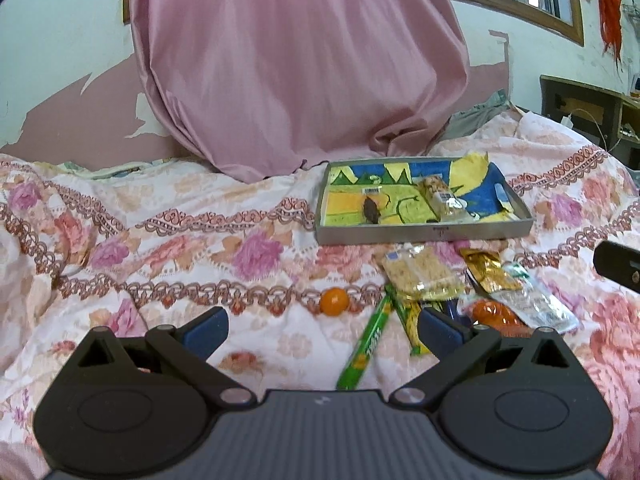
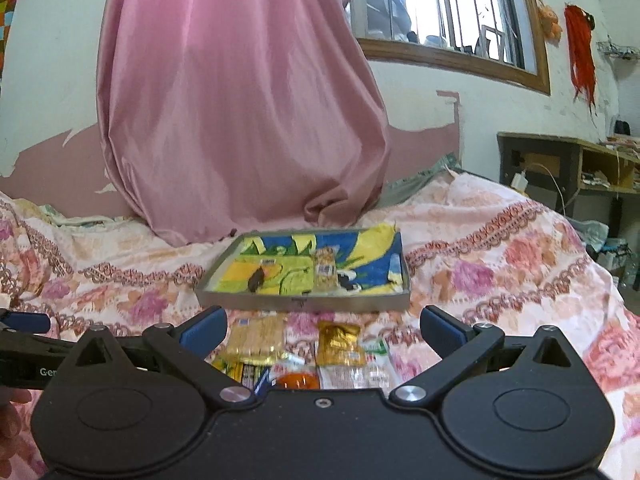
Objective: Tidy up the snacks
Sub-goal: 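Withdraw both tools from the tray back toward the remaining snacks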
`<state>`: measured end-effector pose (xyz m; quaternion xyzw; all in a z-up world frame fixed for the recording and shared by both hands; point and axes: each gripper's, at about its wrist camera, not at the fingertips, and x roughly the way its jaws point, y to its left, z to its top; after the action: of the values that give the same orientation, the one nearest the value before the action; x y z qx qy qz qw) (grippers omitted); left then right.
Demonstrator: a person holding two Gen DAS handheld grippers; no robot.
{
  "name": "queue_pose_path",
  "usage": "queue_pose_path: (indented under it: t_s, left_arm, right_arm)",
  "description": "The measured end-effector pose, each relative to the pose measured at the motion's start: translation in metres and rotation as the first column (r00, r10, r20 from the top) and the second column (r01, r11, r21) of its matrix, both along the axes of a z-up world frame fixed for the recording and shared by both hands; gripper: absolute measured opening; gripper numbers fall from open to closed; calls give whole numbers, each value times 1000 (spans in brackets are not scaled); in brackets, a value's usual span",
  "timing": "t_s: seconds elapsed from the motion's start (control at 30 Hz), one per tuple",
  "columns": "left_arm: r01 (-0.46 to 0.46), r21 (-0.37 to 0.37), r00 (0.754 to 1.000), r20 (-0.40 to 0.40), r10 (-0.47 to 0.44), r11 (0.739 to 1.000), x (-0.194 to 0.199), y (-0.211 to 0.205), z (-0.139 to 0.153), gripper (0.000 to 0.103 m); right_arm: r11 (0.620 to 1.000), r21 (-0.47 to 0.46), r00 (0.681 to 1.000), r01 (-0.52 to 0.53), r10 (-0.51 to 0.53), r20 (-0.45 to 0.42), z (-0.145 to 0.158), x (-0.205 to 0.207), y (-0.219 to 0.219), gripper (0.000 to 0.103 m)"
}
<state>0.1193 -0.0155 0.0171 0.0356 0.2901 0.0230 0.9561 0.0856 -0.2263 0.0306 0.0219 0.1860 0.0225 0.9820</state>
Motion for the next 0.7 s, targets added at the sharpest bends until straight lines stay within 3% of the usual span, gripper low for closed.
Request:
queue_pose_path:
  t_s: [0.37, 0.7]
  left_arm:
    - [28, 3, 999, -46, -28, 1000, -21, -2, -13, 102]
    - [31, 32, 987, -160, -26, 999, -15, -5, -27, 102]
  right_arm:
    - [999, -9, 993, 34, -34, -113, -14, -23, 1, 102]
    - [997, -59, 976, 39, -51, -209, -24, -22, 7, 102]
